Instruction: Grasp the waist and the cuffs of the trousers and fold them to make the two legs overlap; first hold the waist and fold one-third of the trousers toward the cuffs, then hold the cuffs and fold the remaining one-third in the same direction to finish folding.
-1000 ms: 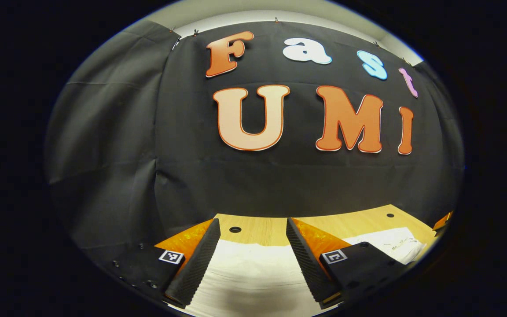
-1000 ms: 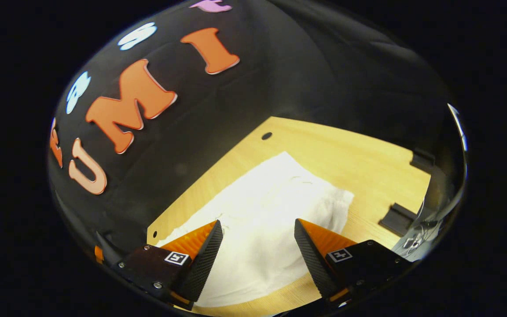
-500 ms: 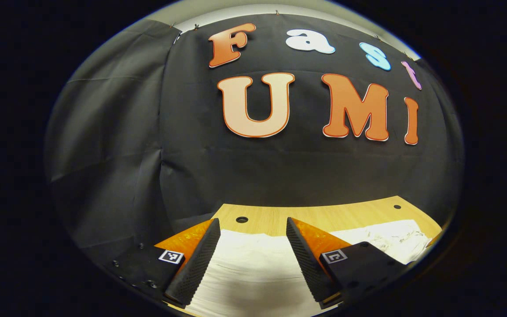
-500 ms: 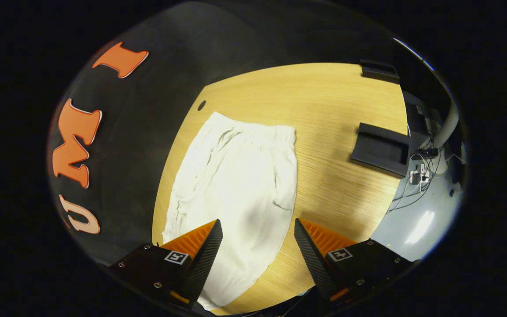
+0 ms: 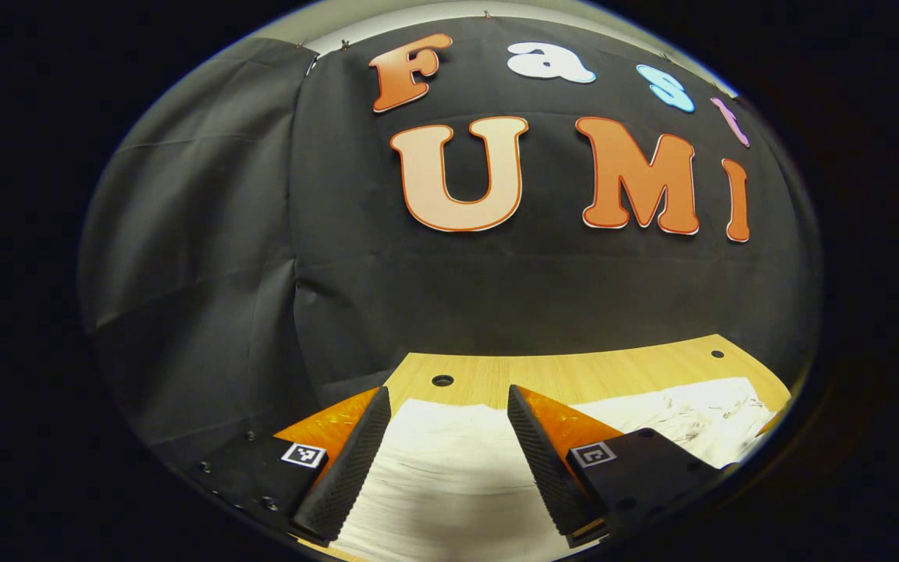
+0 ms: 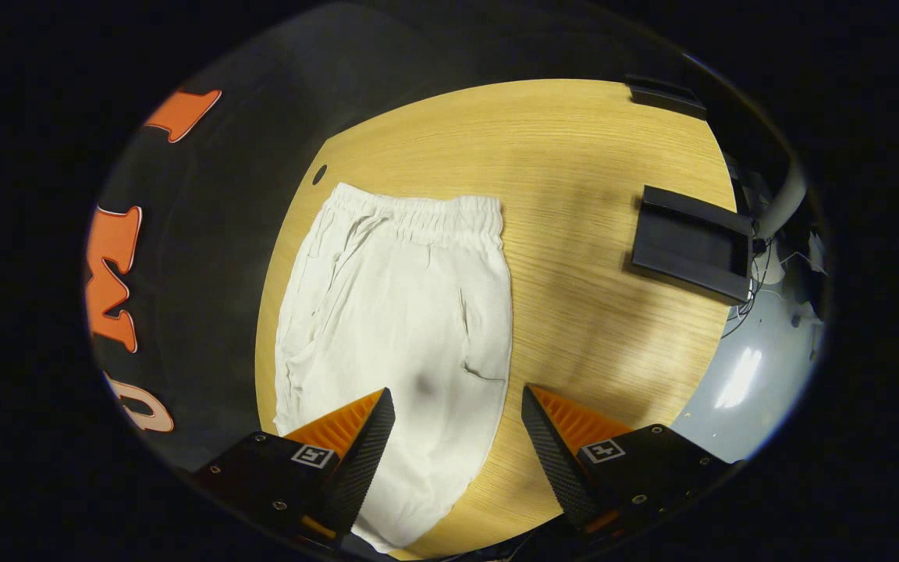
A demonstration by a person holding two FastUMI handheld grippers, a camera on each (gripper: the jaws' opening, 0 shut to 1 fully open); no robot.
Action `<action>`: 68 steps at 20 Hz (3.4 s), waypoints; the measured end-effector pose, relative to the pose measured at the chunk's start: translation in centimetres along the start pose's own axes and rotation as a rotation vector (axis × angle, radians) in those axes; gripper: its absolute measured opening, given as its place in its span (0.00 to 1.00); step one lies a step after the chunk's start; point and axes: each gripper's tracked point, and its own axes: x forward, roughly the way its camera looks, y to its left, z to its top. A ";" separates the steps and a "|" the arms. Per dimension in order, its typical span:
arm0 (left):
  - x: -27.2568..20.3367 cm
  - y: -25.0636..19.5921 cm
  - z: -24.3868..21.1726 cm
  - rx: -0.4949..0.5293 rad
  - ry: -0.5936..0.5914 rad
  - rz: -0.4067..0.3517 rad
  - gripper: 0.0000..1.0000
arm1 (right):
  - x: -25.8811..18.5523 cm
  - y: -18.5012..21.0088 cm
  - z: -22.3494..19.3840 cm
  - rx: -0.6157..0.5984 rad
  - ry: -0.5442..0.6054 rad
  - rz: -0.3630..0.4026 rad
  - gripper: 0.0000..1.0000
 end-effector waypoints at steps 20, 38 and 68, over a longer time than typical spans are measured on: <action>-1.1 3.4 -6.4 -0.267 0.207 0.114 0.98 | 3.4 1.4 0.1 0.028 0.119 0.020 0.03; -5.2 0.1 -25.0 -1.259 0.793 0.477 0.96 | 3.4 1.2 0.0 -0.001 0.178 0.018 0.03; 2.6 4.1 -20.2 -1.065 0.746 0.302 0.04 | -0.4 7.4 1.7 -0.019 0.087 0.128 0.01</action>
